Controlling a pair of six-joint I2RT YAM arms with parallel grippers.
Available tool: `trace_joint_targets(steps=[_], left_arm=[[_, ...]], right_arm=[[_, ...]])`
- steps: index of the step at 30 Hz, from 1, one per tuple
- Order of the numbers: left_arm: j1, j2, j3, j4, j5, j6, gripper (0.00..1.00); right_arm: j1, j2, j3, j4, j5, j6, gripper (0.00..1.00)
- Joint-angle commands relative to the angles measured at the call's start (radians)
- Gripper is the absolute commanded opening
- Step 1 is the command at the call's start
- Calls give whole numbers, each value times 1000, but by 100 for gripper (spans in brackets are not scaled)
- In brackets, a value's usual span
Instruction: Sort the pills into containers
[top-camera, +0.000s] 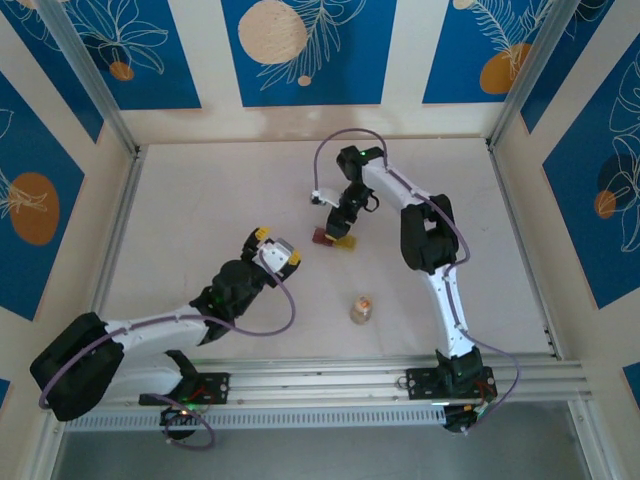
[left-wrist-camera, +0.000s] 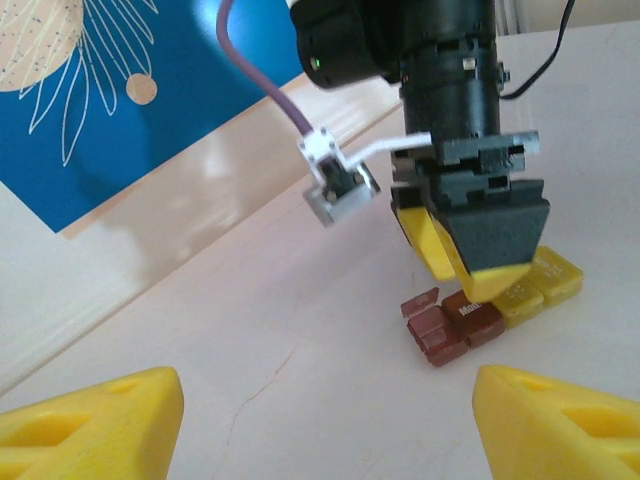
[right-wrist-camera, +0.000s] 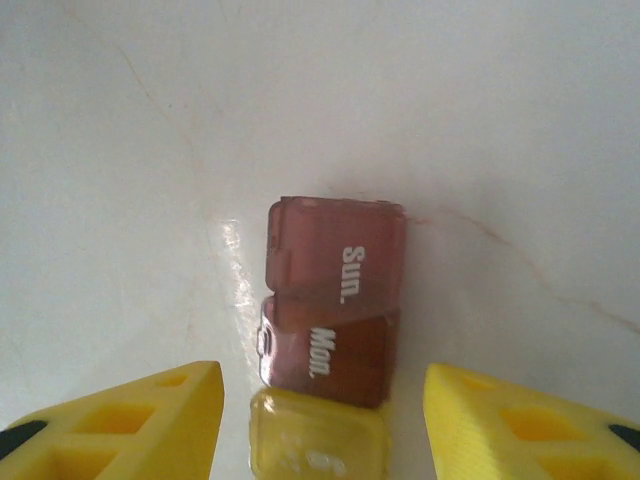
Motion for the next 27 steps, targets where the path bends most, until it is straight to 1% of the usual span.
trace_joint_targets(steps=[1, 5, 12, 24, 27], left_arm=[[-2, 1, 24, 31, -10, -38, 76], [-2, -6, 24, 28, -7, -41, 76], [-3, -16, 19, 15, -9, -44, 76], [-1, -14, 5, 26, -12, -41, 77], [0, -2, 7, 36, -10, -40, 77]], right_arm=[[-2, -82, -47, 61, 24, 14, 56], [19, -116, -88, 106, 29, 17, 57], [77, -104, -97, 155, 55, 36, 57], [68, -23, -11, 167, 148, 83, 54], [62, -11, 17, 155, 142, 106, 53]])
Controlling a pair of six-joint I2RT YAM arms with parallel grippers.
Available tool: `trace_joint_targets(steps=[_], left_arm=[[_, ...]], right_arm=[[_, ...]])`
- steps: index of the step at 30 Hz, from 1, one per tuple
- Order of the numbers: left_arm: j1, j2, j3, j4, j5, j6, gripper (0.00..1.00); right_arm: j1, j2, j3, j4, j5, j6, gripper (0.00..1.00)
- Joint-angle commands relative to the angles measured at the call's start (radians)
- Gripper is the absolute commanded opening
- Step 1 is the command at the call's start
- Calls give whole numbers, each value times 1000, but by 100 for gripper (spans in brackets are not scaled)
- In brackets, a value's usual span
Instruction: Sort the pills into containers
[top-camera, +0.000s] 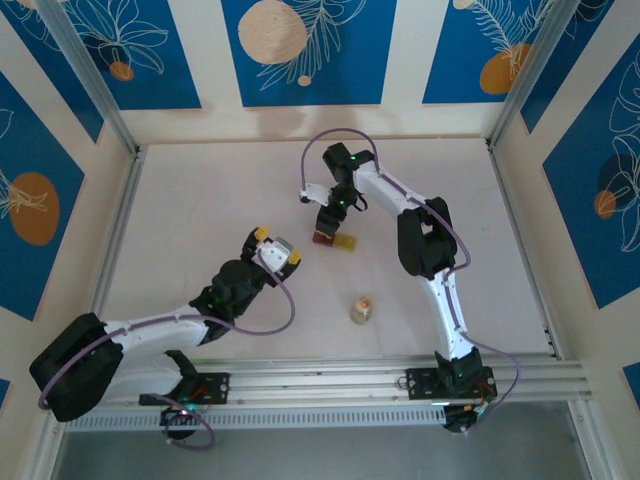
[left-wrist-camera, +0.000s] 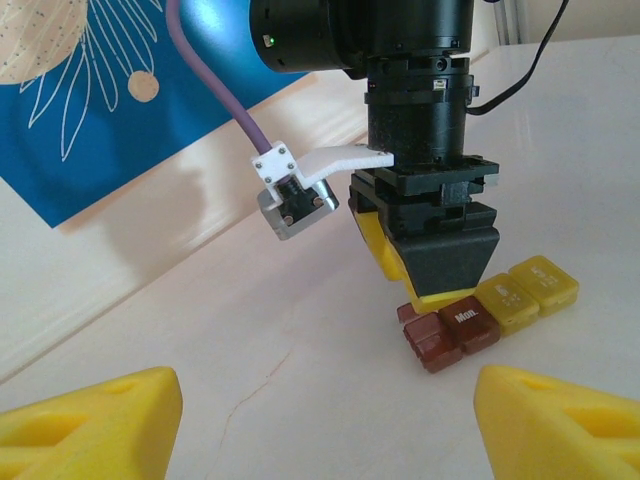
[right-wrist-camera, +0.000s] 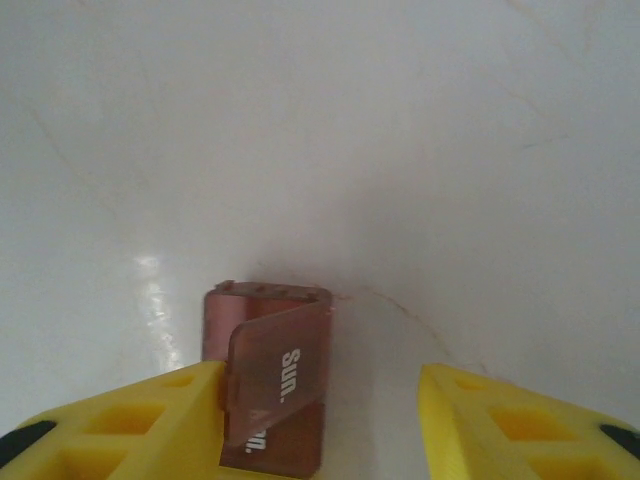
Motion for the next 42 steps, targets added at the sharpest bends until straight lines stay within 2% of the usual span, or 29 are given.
trace_joint_targets(steps=[1, 7, 18, 25, 29, 32, 34, 39, 42], left_arm=[[0, 5, 8, 37, -9, -14, 77], [-1, 29, 11, 50, 0, -22, 77], [1, 38, 26, 47, 6, -11, 79], [0, -18, 54, -27, -34, -20, 87], [7, -75, 95, -160, -100, -106, 100], [17, -122, 123, -265, -96, -160, 100], [24, -148, 115, -271, -88, -176, 100], [45, -241, 56, -259, -74, -240, 100], [57, -296, 16, -236, -93, -273, 100]], right_arm=[[-9, 22, 55, -20, -2, 38, 52], [-25, 37, 71, -23, -25, 69, 51], [-37, 60, 100, -4, 44, 120, 51], [-22, -71, 63, -6, 0, 202, 52], [-17, -173, -6, -4, 19, 310, 52], [11, -307, -140, 48, 68, 399, 51], [39, -408, -234, 88, 119, 471, 51], [134, -594, -399, 82, 347, 734, 52], [203, -686, -507, 47, 469, 840, 53]])
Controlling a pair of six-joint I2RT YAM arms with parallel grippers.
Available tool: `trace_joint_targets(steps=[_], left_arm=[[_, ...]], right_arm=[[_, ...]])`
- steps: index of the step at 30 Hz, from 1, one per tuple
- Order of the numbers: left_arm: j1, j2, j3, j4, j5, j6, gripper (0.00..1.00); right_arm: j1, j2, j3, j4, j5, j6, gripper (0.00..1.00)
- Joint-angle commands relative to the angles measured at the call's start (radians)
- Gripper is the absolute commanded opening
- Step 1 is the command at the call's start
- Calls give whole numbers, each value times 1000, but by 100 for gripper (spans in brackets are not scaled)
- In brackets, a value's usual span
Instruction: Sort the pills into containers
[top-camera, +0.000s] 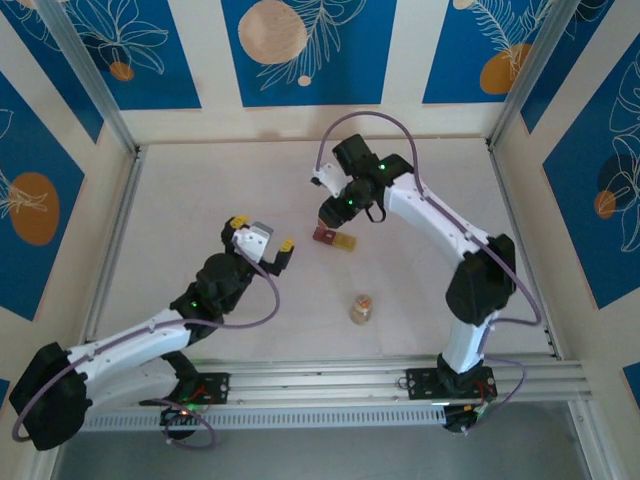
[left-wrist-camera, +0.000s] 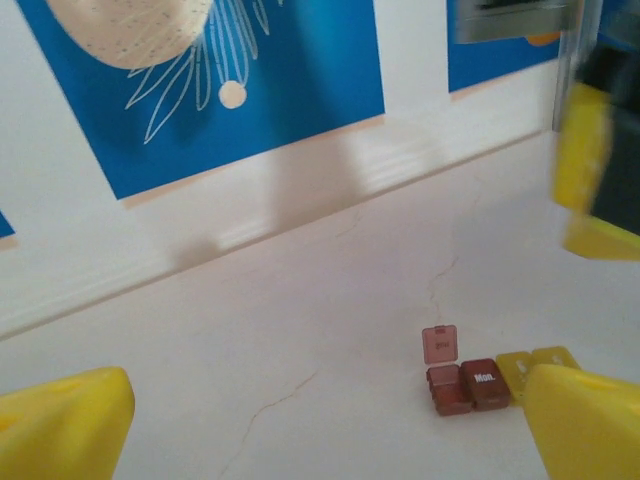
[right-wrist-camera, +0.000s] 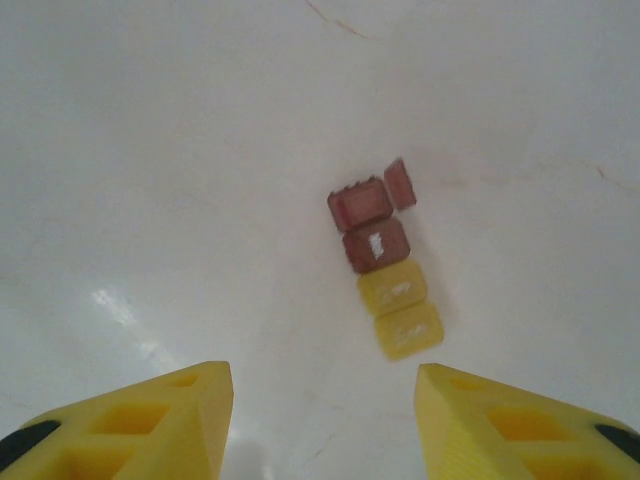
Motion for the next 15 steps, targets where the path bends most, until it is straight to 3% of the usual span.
trace_joint_targets(steps=[1, 8, 15], left_arm=[[19, -61, -45, -1, -27, -74, 100], [22, -146, -69, -58, -8, -96, 100], [22, -169, -63, -95, -5, -126, 100]], right_arm=[[61, -83, -117, -47, 177, 216, 54], [186, -255, -348, -84, 142, 430, 60], [256, -294, -503, -63, 104, 529, 66]])
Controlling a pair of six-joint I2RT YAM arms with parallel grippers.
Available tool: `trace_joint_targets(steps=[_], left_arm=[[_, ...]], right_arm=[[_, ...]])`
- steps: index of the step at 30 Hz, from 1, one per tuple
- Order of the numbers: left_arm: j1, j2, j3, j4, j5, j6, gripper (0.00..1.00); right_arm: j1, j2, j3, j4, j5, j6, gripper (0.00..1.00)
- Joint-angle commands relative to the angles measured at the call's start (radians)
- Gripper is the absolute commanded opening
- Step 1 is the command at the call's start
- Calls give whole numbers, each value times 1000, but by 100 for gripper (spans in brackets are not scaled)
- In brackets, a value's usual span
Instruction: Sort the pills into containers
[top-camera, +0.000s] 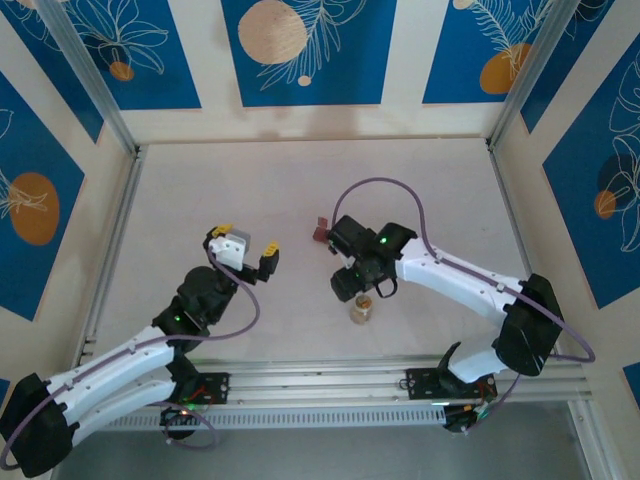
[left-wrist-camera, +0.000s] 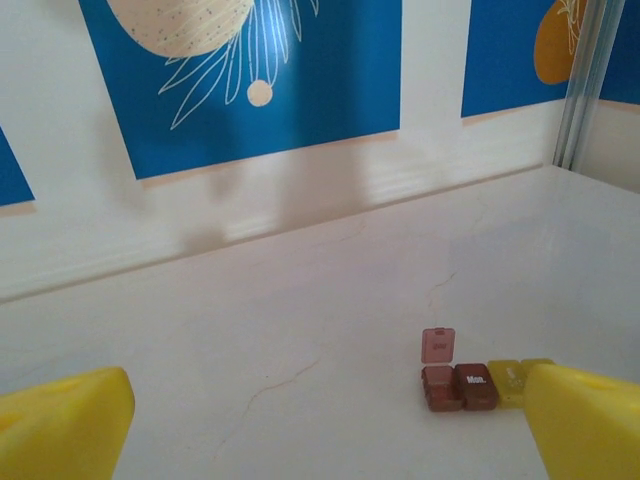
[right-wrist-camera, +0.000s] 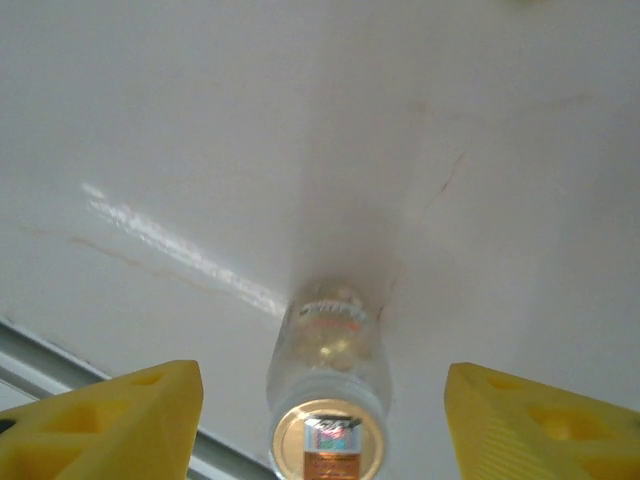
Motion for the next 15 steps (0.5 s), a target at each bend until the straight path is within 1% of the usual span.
trace_joint_targets(steps=[1, 7, 15], left_arm=[[9, -14, -1, -30, 2, -34, 100], [8, -15, 14, -66, 0, -40, 100], [9, -3, 14, -62, -1, -48, 100]], right_arm=[[17, -20, -39, -6, -17, 89, 66], [22, -12, -92, -12, -27, 83, 67], [21, 22, -163, 49, -79, 81, 67]])
